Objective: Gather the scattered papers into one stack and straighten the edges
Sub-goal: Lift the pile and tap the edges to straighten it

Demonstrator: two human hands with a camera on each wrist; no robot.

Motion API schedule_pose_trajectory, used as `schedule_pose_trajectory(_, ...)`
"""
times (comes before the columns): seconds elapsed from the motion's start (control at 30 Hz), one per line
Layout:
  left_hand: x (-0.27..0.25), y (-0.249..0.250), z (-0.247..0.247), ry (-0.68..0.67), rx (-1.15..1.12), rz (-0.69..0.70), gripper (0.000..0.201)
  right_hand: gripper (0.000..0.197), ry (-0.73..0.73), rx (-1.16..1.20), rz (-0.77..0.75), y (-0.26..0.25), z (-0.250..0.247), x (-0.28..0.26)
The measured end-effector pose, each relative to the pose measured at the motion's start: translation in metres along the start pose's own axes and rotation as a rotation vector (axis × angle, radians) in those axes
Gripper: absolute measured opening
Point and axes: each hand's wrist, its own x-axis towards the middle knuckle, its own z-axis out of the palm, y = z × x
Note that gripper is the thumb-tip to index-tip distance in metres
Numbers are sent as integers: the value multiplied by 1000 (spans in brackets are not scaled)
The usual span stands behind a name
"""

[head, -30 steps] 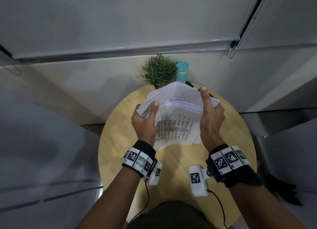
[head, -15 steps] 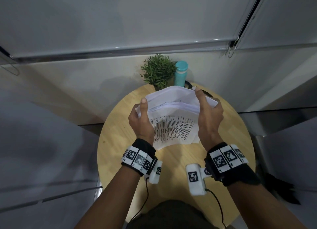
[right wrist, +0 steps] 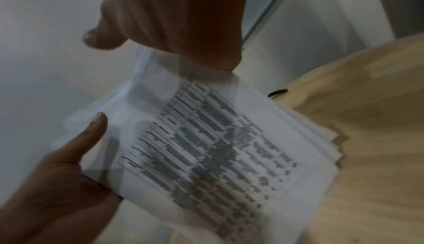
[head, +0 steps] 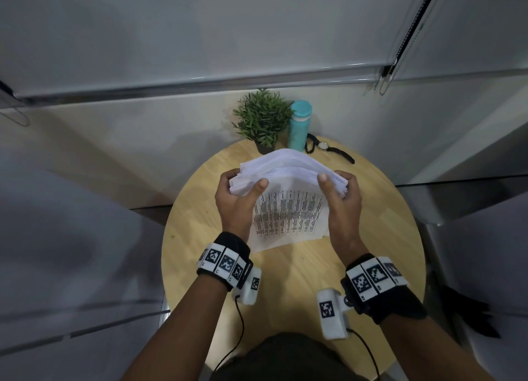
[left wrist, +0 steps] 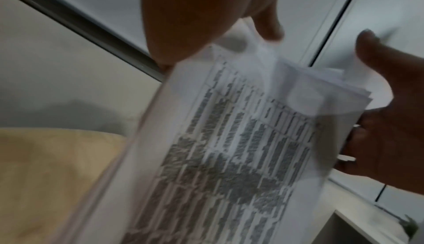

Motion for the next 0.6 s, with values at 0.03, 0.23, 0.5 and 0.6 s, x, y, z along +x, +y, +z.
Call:
schedule_pose_trajectory(0.03,0,-1,-3,-36,11,-15,52,48,-52,-1,-8,7,-4,1)
schedule_pose_trajectory(0.23,-2,0,-8,-50,-38,-123,48,46,-151,-117,73,49,-26,16)
schedule_pose_trajectory(0.5,-12,21,24,39,-37,-67,31,27,-42,18,50,28,-12,14)
schedule_pose_trajectory(0.6,-13,30,25,37,-91,37,26,27,-57,104,-49,13,-17,6)
